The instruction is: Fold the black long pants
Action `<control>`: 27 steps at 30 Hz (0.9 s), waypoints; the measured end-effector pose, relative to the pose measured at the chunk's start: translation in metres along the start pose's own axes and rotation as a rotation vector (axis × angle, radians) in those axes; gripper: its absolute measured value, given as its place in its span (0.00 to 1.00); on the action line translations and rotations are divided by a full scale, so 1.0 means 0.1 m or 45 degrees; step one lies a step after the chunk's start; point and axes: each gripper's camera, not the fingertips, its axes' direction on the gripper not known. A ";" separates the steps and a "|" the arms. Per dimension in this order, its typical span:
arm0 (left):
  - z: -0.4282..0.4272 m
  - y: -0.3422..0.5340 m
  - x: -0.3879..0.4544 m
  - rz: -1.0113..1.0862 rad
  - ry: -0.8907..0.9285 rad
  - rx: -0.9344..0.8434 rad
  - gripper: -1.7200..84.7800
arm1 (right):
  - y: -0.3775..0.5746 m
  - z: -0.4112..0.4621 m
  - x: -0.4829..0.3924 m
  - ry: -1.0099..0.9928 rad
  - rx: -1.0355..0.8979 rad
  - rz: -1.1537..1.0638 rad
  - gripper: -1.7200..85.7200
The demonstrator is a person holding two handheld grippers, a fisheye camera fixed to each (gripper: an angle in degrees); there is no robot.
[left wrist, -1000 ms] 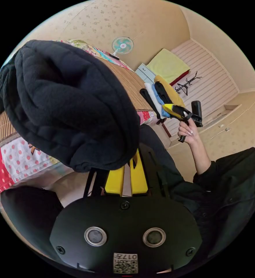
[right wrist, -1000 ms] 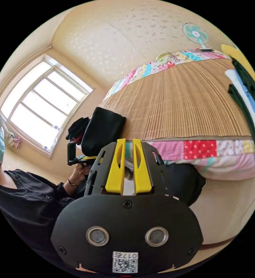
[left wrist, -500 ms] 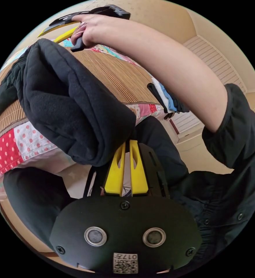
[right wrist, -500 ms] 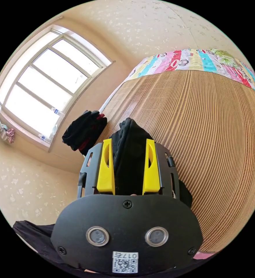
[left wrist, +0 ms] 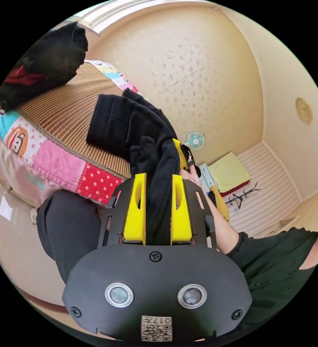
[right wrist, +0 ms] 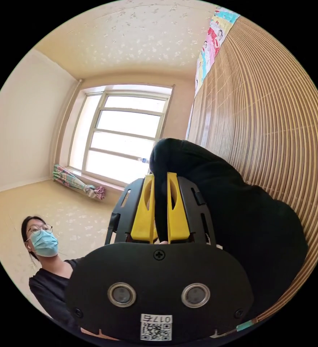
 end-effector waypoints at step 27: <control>-0.10 -0.28 0.26 0.124 1.006 -0.007 0.11 | 1.09 -1.14 -0.68 -0.933 0.113 -0.165 0.05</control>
